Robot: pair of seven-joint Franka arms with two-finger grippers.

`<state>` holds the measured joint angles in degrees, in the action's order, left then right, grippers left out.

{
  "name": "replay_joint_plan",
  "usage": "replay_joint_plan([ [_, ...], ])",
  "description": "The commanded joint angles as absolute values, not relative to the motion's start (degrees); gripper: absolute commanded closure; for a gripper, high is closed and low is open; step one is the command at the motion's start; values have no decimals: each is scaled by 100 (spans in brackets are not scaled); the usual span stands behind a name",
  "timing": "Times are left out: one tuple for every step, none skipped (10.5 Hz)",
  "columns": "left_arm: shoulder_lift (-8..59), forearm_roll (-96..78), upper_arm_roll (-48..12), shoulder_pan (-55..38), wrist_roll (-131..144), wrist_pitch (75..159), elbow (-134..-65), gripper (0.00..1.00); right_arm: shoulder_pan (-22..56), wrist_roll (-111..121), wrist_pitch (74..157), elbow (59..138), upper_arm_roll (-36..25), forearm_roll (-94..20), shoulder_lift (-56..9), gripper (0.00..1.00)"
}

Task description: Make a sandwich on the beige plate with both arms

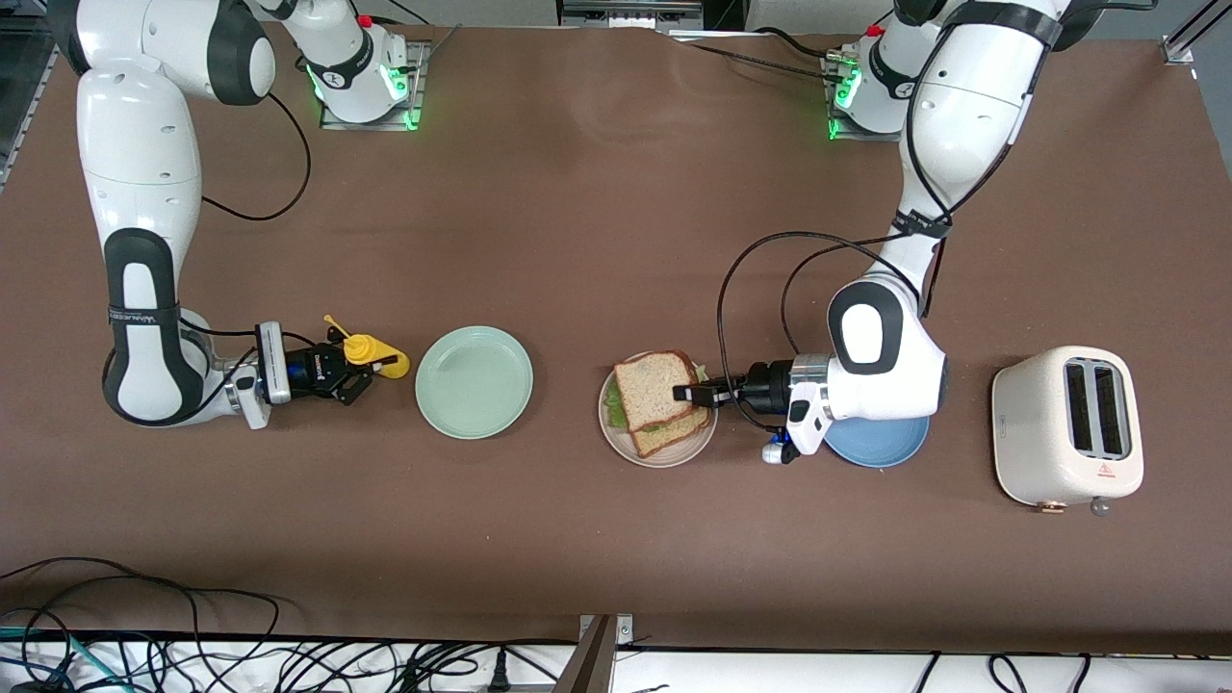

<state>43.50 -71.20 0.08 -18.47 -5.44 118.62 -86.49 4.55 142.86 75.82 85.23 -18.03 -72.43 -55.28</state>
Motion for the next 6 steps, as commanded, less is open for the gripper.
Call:
replay_joint_plan([
  [4298,-7269,53,-1881,-729,11927,-8719,89,325,14326,7541,8481,-1758,-7330,-5598,88],
  [4298,-7260,53,-1872,-729,11927,-8719,10,325,14326,7593,8481,-1758,-7339,-5599,77],
  [4298,-7260,53,-1855,-729,11927,-8719,0,325,14317,7602,8481,-1758,-7339,-5599,35],
  [4307,-7260,61,-1854,-729,11927,-8719,0,325,14283,7603,8481,-1758,-7339,-5616,18],
  [4307,-7173,79,-1854,-729,11927,-8719,0,325,14265,7611,8481,-1758,-7339,-5616,0],
  [4307,-7007,79,-1846,-721,11927,-8719,0,325,14256,7620,8473,-1758,-7339,-5616,0],
])
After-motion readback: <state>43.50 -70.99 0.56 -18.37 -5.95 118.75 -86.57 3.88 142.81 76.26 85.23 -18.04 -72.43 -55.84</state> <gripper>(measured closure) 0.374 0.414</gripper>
